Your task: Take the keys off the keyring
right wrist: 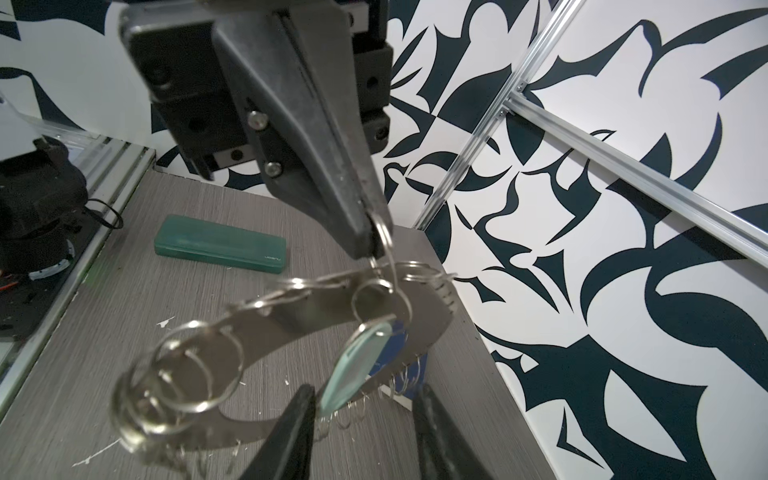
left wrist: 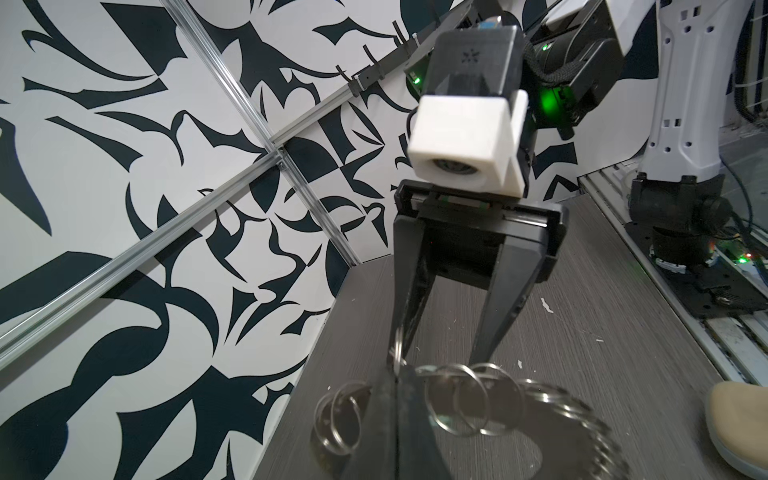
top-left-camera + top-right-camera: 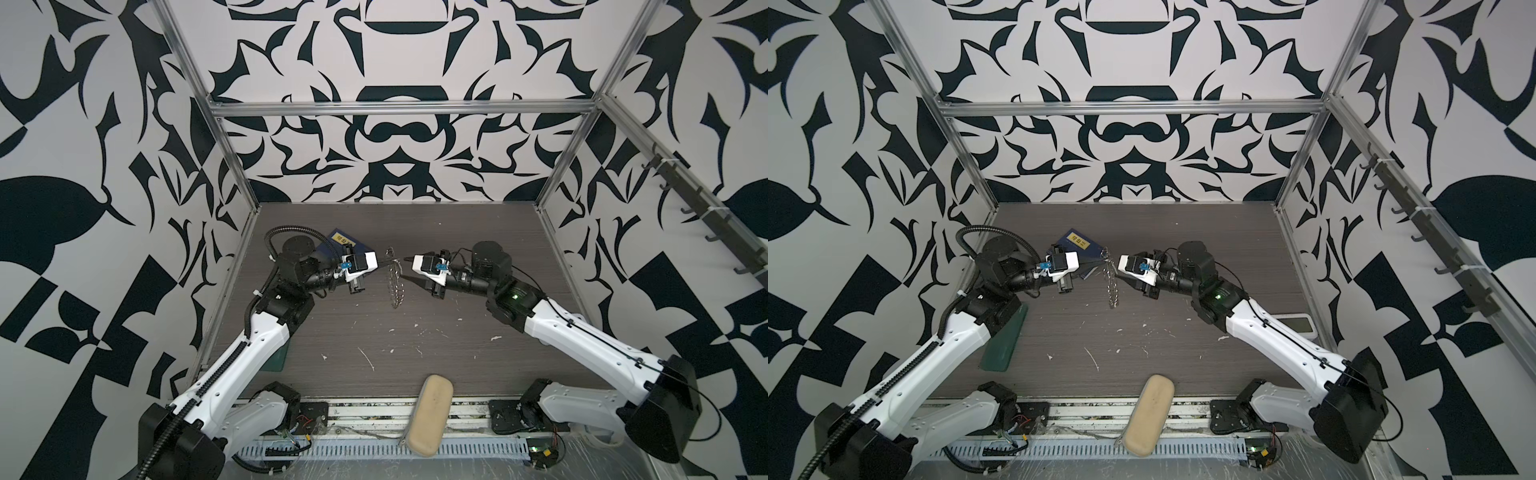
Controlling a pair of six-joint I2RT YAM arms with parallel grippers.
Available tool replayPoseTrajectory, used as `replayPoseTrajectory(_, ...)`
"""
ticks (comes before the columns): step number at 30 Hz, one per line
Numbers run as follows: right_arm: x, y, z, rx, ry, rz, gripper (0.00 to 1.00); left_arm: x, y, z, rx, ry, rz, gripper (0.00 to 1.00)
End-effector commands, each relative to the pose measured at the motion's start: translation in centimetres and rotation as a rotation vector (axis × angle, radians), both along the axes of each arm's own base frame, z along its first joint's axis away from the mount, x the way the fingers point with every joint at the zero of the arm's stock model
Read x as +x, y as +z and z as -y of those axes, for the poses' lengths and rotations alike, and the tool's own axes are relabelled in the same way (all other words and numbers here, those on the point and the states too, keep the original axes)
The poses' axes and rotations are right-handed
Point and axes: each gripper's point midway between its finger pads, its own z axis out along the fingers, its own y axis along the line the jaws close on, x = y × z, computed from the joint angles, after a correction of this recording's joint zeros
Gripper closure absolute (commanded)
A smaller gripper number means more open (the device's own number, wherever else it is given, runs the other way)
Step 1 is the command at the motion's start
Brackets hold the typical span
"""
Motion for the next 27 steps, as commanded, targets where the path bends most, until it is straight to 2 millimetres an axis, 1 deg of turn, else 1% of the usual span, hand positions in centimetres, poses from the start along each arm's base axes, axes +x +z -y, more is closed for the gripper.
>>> replayPoseTrajectory(1,0.1,3.1,0.0,0.072,-0.015,0.079,0.57,-0.6,1.2,-0.2,-0.026,-0.015,0.029,1.00)
replayPoseTrajectory(3,0.0,3.8,0.4,0.062,-0.025,0.107,0.57,-0.7,1.0,-0.3,-0.017,-0.014,0.035,1.00)
replayPoseTrajectory(6,-0.7,4.6,0.9,0.008,-0.012,0.137,0.58,-0.9,0.4,-0.3,0.017,-0.018,0.057,1.00)
replayPoseTrajectory(10,-1.6,5.0,1.6,-0.081,0.004,0.148,0.60,-1.0,-0.2,-0.3,0.043,-0.027,0.078,1.00)
replayPoseTrajectory(14,-2.0,5.7,2.0,-0.120,0.016,0.179,0.64,-0.7,-0.6,-0.2,0.063,-0.028,0.074,1.00)
replayPoseTrajectory(17,-2.4,6.1,1.4,-0.142,0.038,0.215,0.70,-0.6,-0.7,-0.1,0.068,-0.032,0.053,1.00)
replayPoseTrajectory(20,-2.7,5.5,0.3,-0.195,0.059,0.255,0.76,-0.5,-0.7,0.0,0.072,-0.039,0.034,1.00)
replayPoseTrajectory(27,-2.8,4.8,-0.9,-0.234,0.082,0.280,0.78,-0.5,-0.8,0.0,0.079,-0.036,0.005,1.00)
